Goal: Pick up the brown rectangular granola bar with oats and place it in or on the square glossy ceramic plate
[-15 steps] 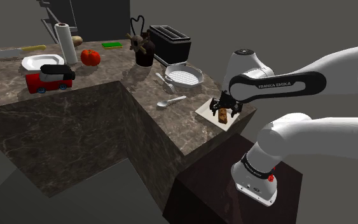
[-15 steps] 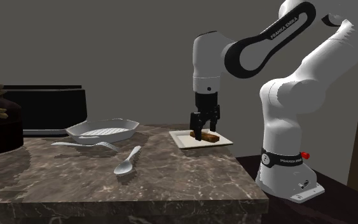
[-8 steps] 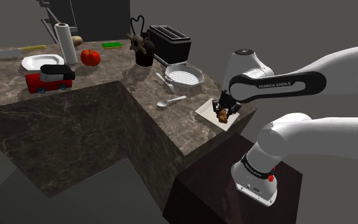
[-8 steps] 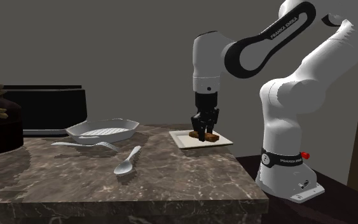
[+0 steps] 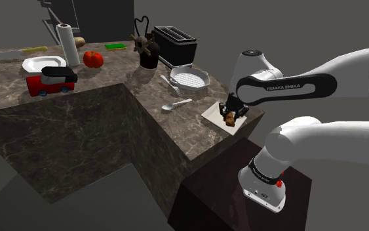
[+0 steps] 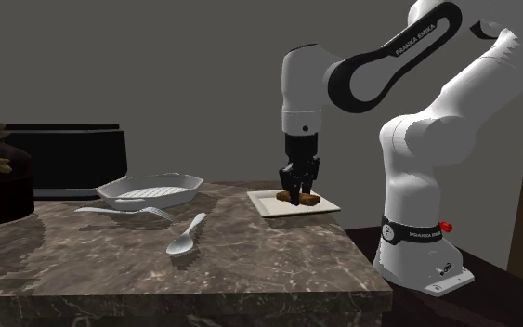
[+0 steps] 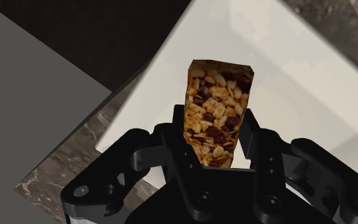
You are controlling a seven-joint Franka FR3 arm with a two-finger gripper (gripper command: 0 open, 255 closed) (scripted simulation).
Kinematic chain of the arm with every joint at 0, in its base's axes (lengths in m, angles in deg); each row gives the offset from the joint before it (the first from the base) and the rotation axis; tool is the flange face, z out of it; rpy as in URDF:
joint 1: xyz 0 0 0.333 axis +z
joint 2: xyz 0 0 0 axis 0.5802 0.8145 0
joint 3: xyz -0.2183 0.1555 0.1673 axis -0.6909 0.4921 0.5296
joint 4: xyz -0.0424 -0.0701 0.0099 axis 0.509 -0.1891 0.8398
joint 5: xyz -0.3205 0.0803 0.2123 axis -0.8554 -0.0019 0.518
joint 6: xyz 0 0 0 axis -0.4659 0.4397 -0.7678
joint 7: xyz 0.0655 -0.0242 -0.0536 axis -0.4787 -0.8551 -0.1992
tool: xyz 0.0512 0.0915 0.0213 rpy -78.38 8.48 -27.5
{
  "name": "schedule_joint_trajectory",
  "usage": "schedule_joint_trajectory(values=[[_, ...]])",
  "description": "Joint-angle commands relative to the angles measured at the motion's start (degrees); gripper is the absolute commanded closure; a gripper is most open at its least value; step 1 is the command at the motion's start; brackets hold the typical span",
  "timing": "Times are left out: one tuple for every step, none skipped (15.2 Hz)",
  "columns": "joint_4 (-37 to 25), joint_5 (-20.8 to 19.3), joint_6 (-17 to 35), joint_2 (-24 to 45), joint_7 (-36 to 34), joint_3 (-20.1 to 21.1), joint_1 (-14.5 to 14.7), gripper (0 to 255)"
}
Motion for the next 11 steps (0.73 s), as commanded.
schedule_joint_trajectory(values=[[-0.73, 0.05, -1.76, -0.97, 0.21, -0.12, 0.08, 255], [-1.26, 0.08, -2.86, -1.55, 0.36, -0.2, 0.12, 255], [-1.8, 0.1, -3.95, -2.1, 0.51, -0.28, 0.15, 255], [-2.36, 0.11, -5.01, -2.61, 0.65, -0.35, 0.17, 255], [-2.93, 0.13, -6.05, -3.09, 0.79, -0.42, 0.19, 255], [-3.52, 0.14, -7.07, -3.54, 0.92, -0.49, 0.2, 255], [-4.11, 0.14, -8.08, -3.95, 1.05, -0.55, 0.21, 255], [-4.72, 0.14, -9.06, -4.33, 1.18, -0.62, 0.21, 255], [-5.34, 0.14, -10.03, -4.68, 1.3, -0.68, 0.22, 255], [-5.98, 0.14, -10.97, -5.01, 1.43, -0.74, 0.21, 255], [-6.62, 0.13, -11.91, -5.31, 1.54, -0.8, 0.21, 255]])
